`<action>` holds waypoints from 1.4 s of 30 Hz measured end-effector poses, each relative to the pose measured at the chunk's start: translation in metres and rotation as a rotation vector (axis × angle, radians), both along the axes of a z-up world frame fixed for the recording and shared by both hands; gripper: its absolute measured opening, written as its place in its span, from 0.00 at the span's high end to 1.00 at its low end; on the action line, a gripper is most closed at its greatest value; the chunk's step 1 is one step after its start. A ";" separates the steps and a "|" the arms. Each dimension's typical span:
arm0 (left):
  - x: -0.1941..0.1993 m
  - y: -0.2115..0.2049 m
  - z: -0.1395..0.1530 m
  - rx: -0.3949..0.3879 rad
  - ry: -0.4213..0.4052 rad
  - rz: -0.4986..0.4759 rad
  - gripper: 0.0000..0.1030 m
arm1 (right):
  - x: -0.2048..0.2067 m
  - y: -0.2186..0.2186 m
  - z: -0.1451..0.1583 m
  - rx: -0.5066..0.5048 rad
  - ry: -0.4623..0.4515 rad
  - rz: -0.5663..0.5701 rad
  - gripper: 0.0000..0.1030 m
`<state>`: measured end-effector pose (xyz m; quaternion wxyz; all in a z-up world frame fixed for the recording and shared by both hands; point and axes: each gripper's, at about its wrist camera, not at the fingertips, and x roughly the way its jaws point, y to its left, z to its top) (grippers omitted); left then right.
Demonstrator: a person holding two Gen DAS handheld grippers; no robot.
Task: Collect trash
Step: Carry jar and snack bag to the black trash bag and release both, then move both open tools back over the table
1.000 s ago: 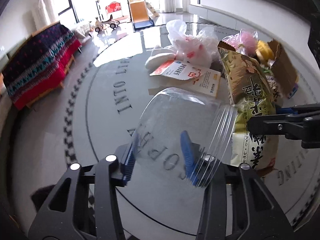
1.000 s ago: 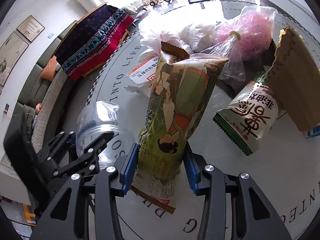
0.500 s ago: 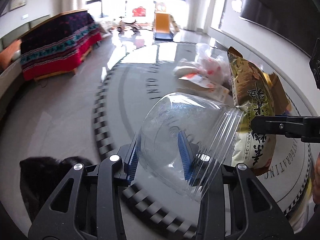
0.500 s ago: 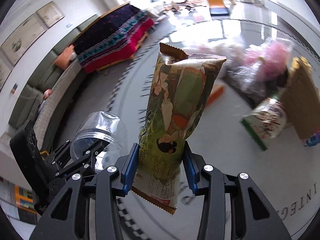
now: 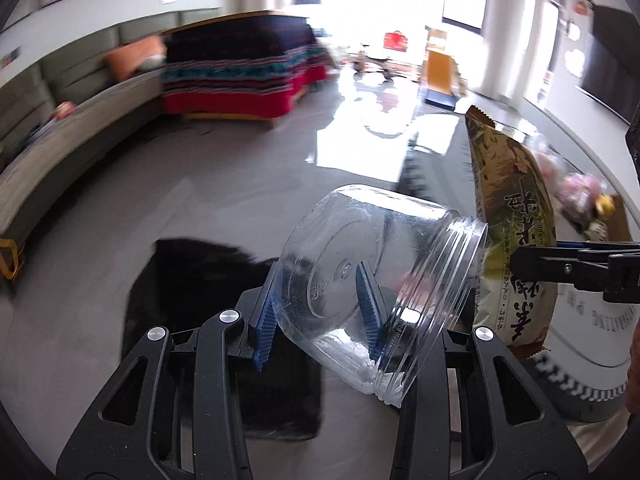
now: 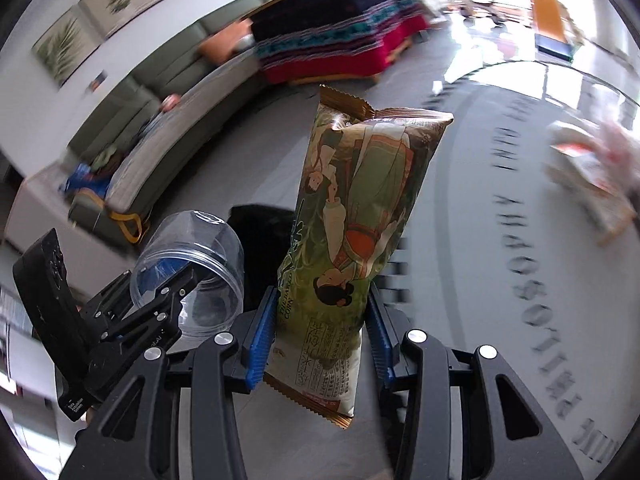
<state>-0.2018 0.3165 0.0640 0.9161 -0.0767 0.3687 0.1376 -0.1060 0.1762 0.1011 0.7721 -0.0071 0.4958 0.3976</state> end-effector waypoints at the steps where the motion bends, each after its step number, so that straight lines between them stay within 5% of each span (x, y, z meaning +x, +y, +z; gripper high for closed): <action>1: -0.006 0.010 -0.002 -0.008 0.002 0.030 0.64 | -0.002 0.012 0.000 -0.001 0.001 0.026 0.57; 6: -0.027 0.065 -0.018 -0.060 0.031 0.203 0.62 | -0.013 0.082 -0.004 -0.003 0.022 0.164 0.56; 9: -0.034 0.093 -0.028 -0.072 0.073 0.307 0.10 | -0.015 0.127 -0.003 -0.011 0.020 0.212 0.22; 10: -0.036 0.101 -0.029 -0.047 0.075 0.346 0.06 | -0.014 0.135 -0.002 -0.012 0.004 0.208 0.20; 14: -0.042 0.116 -0.031 -0.049 0.081 0.411 0.06 | -0.013 0.151 0.003 -0.022 -0.034 0.205 0.20; 26: -0.038 0.117 -0.034 -0.042 0.083 0.401 0.06 | -0.020 0.138 0.008 -0.009 -0.059 0.216 0.20; 42: 0.011 0.025 -0.011 -0.072 0.053 0.219 0.06 | 0.012 0.012 0.021 0.070 -0.035 0.011 0.20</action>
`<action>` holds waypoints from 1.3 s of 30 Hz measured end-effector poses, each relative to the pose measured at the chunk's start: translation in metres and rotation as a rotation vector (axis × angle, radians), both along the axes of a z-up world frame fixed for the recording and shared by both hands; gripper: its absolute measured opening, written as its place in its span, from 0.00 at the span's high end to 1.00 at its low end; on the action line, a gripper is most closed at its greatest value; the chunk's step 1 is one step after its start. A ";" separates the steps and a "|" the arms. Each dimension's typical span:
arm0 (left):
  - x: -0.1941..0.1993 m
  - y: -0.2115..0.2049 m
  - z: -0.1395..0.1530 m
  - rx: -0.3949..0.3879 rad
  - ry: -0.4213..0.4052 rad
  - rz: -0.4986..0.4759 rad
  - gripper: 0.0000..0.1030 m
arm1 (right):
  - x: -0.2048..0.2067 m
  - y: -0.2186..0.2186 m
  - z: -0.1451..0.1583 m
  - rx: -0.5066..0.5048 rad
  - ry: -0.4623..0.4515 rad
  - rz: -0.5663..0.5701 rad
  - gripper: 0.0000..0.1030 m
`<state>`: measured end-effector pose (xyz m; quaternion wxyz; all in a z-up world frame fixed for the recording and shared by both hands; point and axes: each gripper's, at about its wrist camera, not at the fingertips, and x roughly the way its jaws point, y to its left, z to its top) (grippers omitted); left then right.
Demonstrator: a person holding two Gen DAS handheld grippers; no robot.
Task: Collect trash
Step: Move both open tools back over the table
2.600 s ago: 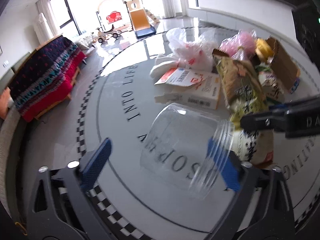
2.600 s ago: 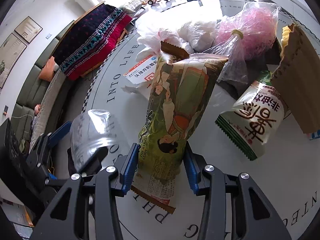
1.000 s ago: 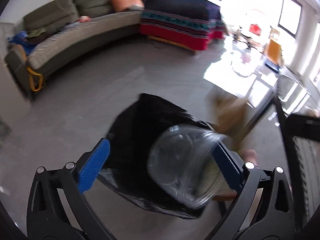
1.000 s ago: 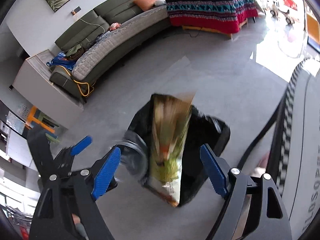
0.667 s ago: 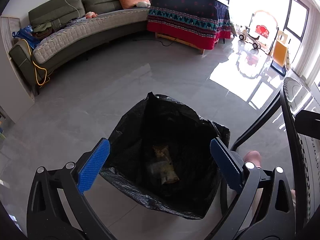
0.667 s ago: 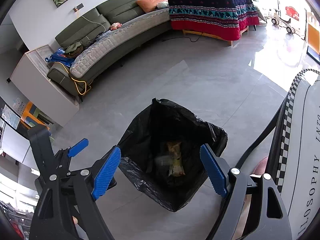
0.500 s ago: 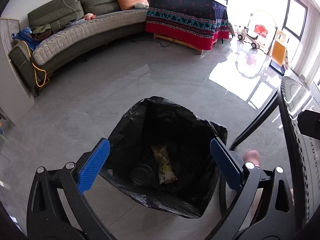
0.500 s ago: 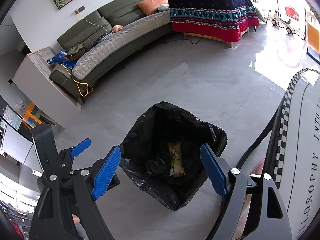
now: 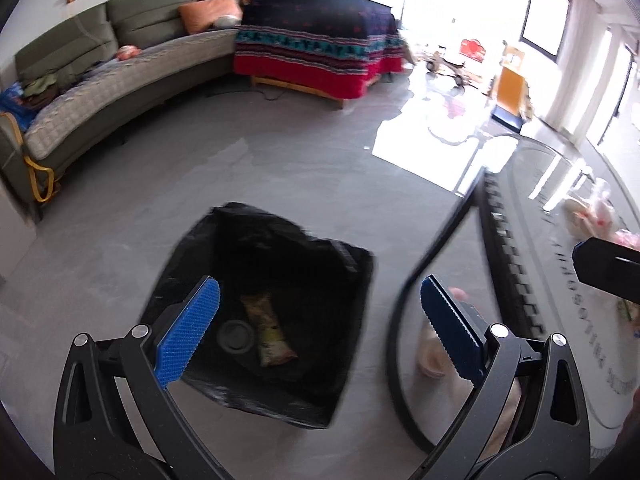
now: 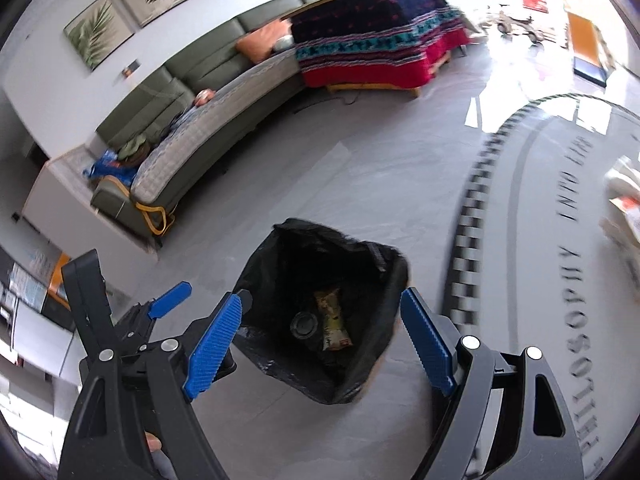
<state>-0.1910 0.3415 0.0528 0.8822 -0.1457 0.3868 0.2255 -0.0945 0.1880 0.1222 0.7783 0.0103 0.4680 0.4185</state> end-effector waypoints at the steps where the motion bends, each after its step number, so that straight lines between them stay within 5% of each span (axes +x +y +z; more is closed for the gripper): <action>1: 0.006 -0.009 0.001 -0.004 -0.002 -0.019 0.06 | 0.002 -0.013 0.002 0.003 -0.005 -0.024 0.20; 16: 0.098 -0.169 0.011 -0.011 0.002 -0.374 0.06 | 0.041 -0.191 0.011 -0.095 -0.107 -0.321 0.20; 30: 0.145 -0.304 0.016 0.026 0.040 -0.694 0.06 | 0.058 -0.390 0.000 -0.013 -0.054 -0.635 0.20; 39: 0.160 -0.362 0.006 0.065 0.078 -0.830 0.06 | 0.080 -0.431 -0.034 0.051 0.012 -0.664 0.26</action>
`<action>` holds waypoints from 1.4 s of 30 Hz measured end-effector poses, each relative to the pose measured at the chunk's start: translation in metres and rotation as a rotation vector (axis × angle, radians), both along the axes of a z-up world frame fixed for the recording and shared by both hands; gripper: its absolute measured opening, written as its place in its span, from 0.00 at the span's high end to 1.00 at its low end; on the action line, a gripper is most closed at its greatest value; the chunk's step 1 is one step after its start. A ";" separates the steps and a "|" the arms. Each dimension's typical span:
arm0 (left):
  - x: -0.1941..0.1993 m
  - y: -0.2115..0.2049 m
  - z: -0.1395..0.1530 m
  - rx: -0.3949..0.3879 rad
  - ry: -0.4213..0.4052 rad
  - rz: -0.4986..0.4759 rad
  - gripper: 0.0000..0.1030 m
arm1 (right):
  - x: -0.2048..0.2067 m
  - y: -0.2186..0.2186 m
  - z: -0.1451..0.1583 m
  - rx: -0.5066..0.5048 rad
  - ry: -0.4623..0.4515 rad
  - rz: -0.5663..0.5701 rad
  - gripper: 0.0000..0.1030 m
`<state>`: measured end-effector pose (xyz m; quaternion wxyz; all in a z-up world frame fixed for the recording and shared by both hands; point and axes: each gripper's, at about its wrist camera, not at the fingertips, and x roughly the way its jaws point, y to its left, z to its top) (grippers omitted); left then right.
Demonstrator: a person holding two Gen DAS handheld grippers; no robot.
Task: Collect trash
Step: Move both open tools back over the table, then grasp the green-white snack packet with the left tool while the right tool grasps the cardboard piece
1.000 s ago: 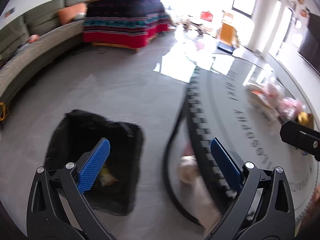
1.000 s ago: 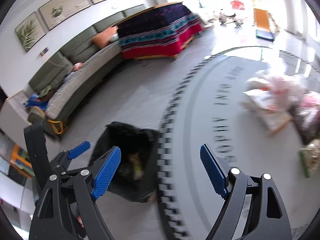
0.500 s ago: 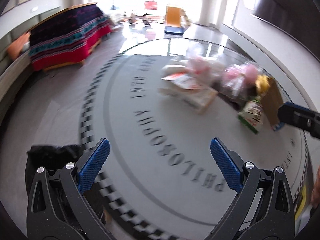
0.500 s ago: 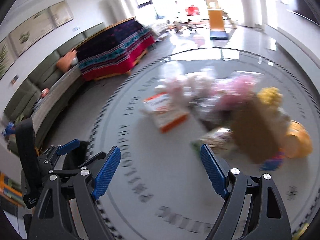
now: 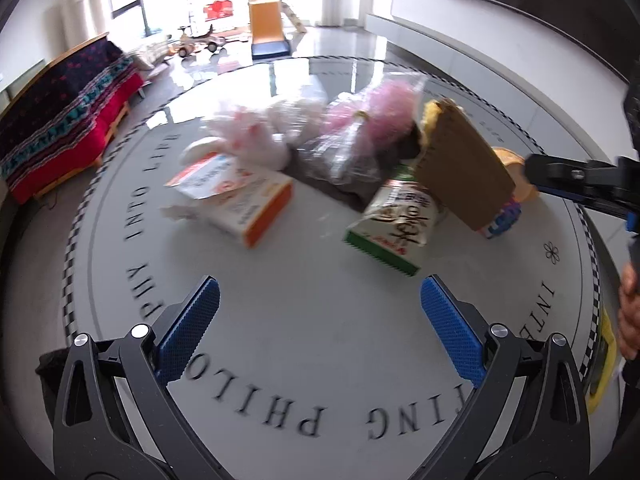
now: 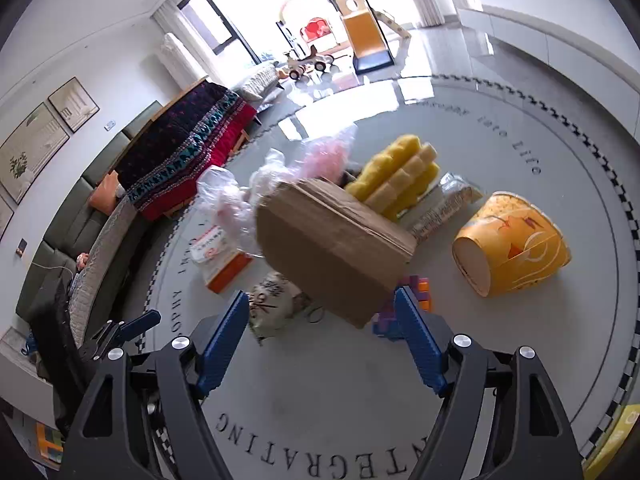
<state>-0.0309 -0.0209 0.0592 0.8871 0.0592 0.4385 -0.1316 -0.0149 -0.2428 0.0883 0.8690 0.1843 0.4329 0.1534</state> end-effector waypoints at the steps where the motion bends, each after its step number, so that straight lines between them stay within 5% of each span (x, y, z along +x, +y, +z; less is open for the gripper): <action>1: 0.001 -0.004 -0.001 0.002 0.001 -0.007 0.06 | 0.002 0.000 -0.004 0.011 0.009 -0.002 0.26; 10: 0.011 -0.027 -0.005 0.011 0.004 -0.046 0.06 | 0.027 0.000 -0.027 0.162 0.037 -0.001 0.26; 12: 0.015 -0.032 -0.005 0.012 0.001 -0.047 0.06 | 0.031 0.000 -0.027 0.186 0.036 0.007 0.35; 14: 0.020 -0.037 -0.005 0.007 0.005 -0.055 0.06 | 0.032 0.000 -0.025 0.202 0.037 0.023 0.66; 16: 0.026 -0.044 -0.005 -0.003 0.014 -0.075 0.06 | 0.031 -0.001 -0.020 0.214 0.023 0.042 0.81; 20: 0.038 -0.061 -0.008 0.022 0.019 -0.111 0.06 | 0.024 -0.004 0.001 0.189 -0.052 0.051 0.93; 31: 0.072 -0.109 -0.029 0.133 0.029 -0.208 0.06 | 0.002 -0.020 0.051 0.076 -0.216 -0.025 0.97; 33: 0.074 -0.109 -0.033 0.145 0.012 -0.184 0.17 | 0.000 -0.022 0.051 0.063 -0.218 -0.033 0.97; 34: 0.073 -0.109 -0.034 0.142 0.008 -0.179 0.34 | 0.000 -0.022 0.050 0.060 -0.216 -0.035 0.97; 35: 0.074 -0.108 -0.036 0.115 0.021 -0.181 0.39 | -0.001 -0.021 0.049 0.060 -0.214 -0.036 0.97; 42: 0.050 -0.100 -0.032 0.082 -0.004 -0.161 0.41 | -0.011 -0.012 0.048 0.046 -0.199 -0.028 0.97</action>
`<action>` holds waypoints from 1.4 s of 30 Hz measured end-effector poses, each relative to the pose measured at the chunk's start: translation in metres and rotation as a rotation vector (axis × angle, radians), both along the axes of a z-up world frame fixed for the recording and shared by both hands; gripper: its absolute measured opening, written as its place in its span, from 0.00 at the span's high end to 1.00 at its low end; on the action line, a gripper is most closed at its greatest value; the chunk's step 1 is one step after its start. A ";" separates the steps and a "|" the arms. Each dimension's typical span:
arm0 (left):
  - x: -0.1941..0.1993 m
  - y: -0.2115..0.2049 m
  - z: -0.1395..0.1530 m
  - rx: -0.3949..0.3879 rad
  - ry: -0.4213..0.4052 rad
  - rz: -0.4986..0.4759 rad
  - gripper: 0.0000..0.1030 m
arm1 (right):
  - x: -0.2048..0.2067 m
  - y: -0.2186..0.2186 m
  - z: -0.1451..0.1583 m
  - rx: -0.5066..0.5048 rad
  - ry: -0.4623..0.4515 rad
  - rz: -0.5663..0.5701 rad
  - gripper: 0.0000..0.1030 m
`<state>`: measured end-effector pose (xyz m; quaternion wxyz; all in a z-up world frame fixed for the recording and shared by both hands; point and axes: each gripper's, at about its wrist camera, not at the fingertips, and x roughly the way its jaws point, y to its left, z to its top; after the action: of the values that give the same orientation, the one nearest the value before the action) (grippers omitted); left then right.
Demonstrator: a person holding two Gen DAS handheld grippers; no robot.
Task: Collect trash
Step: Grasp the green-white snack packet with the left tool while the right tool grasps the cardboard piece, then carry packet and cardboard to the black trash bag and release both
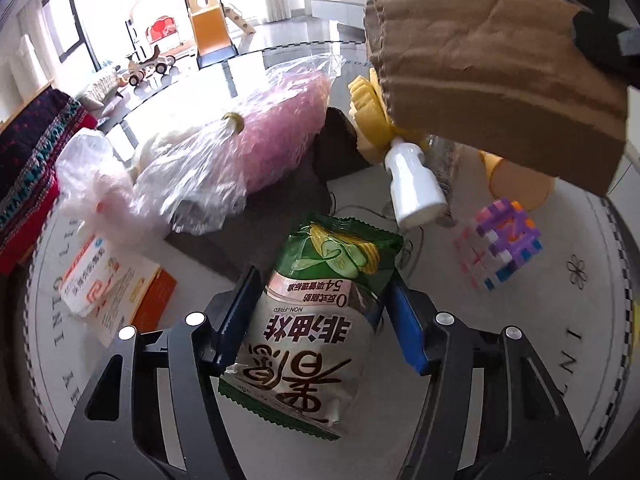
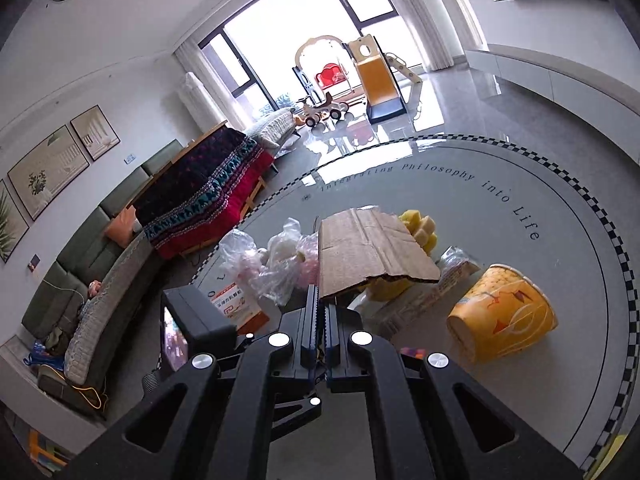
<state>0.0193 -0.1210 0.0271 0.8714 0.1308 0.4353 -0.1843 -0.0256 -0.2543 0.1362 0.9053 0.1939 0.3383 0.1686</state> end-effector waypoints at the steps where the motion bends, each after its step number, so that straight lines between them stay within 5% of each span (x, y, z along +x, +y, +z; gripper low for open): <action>1: -0.006 0.005 0.002 -0.012 -0.002 0.006 0.41 | -0.002 0.003 0.000 -0.003 0.001 0.002 0.97; 12: -0.086 0.081 0.029 -0.144 -0.070 0.131 0.46 | -0.026 0.073 0.007 -0.014 -0.011 0.108 0.97; 14: -0.082 0.096 0.028 -0.152 -0.057 0.148 0.58 | -0.028 0.086 0.008 -0.016 -0.012 0.120 0.97; 15: -0.079 0.105 0.027 -0.150 -0.051 0.167 0.72 | -0.030 0.092 0.008 -0.015 -0.012 0.125 0.97; 20: -0.073 0.120 0.026 -0.180 -0.015 0.113 0.74 | -0.039 0.103 0.018 -0.035 -0.038 0.124 0.97; 21: -0.074 0.115 0.028 -0.186 -0.003 0.070 0.72 | -0.040 0.102 0.020 -0.041 -0.044 0.118 0.97; 22: -0.073 0.114 0.027 -0.189 0.008 0.049 0.50 | -0.042 0.099 0.022 -0.046 -0.050 0.107 0.97; 23: -0.074 0.113 0.027 -0.187 0.012 0.039 0.13 | -0.043 0.098 0.024 -0.048 -0.052 0.102 0.97; 24: -0.075 0.108 0.027 -0.186 -0.002 0.024 0.05 | -0.043 0.094 0.025 -0.047 -0.053 0.094 0.97; 32: -0.057 0.076 0.011 -0.109 0.005 -0.018 0.06 | -0.040 0.072 0.019 -0.013 -0.036 0.064 0.97; 34: -0.054 0.070 0.002 -0.073 0.010 -0.013 0.11 | -0.038 0.069 0.017 -0.006 -0.029 0.063 0.97; 35: -0.050 0.068 -0.004 -0.054 0.017 -0.010 0.29 | -0.038 0.068 0.016 -0.005 -0.027 0.063 0.97; 37: -0.047 0.065 -0.017 -0.043 0.033 0.002 0.45 | -0.037 0.070 0.017 -0.006 -0.024 0.066 0.97; 42: -0.062 0.087 -0.008 -0.133 -0.029 0.069 0.50 | -0.039 0.088 0.019 -0.018 -0.021 0.097 0.97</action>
<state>-0.0429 -0.0343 0.0194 0.8901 0.0602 0.4138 -0.1810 -0.0646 -0.1659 0.1554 0.9013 0.1672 0.3392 0.2113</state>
